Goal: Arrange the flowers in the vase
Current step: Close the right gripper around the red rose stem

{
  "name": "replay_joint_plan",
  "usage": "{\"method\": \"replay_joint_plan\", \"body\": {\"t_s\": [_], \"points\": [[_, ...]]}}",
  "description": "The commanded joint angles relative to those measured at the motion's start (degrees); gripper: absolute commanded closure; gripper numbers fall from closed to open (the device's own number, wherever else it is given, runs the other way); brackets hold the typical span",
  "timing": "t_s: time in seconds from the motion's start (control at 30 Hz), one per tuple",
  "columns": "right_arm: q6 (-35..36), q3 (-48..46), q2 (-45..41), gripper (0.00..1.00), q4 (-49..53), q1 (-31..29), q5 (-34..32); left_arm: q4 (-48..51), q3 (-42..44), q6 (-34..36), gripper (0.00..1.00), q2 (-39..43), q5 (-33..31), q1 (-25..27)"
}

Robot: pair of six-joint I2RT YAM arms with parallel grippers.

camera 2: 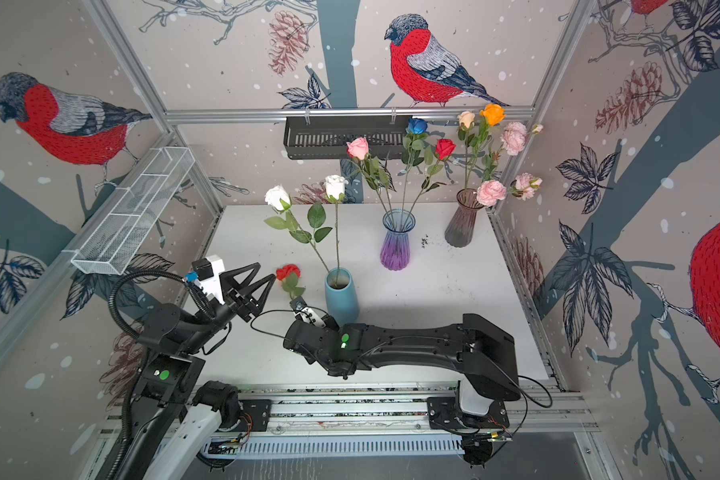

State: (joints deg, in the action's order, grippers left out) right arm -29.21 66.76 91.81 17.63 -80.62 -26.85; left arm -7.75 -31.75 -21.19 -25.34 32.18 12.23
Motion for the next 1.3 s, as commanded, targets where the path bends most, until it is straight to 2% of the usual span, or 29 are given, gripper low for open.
{"method": "replay_joint_plan", "body": {"t_s": [0.0,0.23,0.33,0.4,0.5,0.6,0.77,1.0,1.27], "points": [[4.72,-2.63,-4.88,0.98,-6.25,-1.13,-3.04,-10.35,0.91,-3.04,0.30,-0.13,9.90,-0.10],[8.14,-9.50,-19.18,0.98,-13.34,-2.35,-4.00,-17.90,2.70,-6.22,0.31,0.03,15.91,-0.10],[8.61,-13.82,-25.22,0.98,-17.92,-1.99,-2.09,-17.03,2.71,-5.58,0.31,0.27,14.82,-0.11],[9.02,-17.04,-26.76,0.96,-21.75,-0.83,2.38,-13.56,1.95,-3.99,0.31,0.39,11.79,-0.19],[7.48,-16.69,-22.00,0.77,-19.46,-0.05,6.87,-8.38,0.56,-1.75,0.31,0.59,7.30,-0.28],[4.74,-11.47,-12.00,0.72,-10.10,-0.13,8.81,-5.98,0.20,-0.83,0.31,0.95,4.29,-0.46],[1.44,-4.39,2.18,0.64,2.34,0.00,9.46,-5.45,0.19,-0.68,0.30,1.16,3.68,-0.54],[-1.88,-2.64,11.72,0.60,7.45,2.97,13.21,-5.47,0.28,-0.73,0.30,1.51,3.52,-0.54],[-2.95,-5.92,13.37,0.60,4.14,6.27,17.37,-5.52,0.40,-0.91,0.30,1.70,3.67,-0.54]]}}
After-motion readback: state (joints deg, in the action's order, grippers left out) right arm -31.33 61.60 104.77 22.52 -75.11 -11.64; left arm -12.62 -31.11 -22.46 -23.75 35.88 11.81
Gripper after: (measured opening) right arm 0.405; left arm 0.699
